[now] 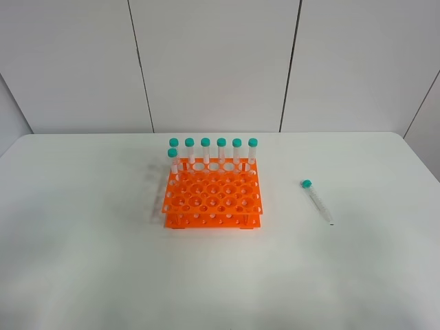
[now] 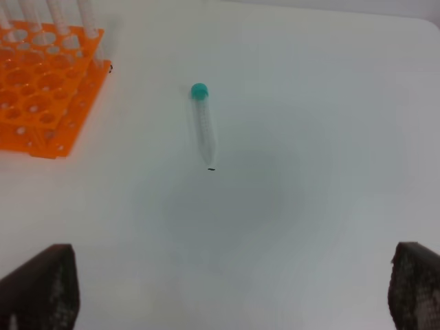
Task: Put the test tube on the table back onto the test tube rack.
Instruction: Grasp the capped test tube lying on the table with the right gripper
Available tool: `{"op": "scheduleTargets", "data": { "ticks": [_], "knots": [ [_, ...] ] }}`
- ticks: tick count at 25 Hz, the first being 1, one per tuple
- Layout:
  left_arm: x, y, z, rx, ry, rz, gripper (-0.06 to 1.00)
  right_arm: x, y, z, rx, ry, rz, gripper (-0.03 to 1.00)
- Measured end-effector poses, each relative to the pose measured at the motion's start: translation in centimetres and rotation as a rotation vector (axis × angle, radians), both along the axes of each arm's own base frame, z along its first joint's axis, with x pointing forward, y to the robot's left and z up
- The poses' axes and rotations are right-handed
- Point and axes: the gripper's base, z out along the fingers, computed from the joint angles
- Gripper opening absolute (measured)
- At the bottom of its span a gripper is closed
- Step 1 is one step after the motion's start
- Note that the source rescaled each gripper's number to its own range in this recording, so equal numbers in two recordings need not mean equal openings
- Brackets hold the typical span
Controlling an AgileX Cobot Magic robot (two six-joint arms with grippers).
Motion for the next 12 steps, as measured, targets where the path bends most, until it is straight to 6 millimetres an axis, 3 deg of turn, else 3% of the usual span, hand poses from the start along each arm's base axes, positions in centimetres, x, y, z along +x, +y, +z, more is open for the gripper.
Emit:
{"op": "scheduleTargets", "data": {
  "ticks": [12],
  "knots": [
    [0.0, 0.0, 0.0, 0.0, 0.0, 0.0, 1.0, 0.39, 0.01, 0.49, -0.001, 0.02, 0.0, 1.0]
  ]
}}
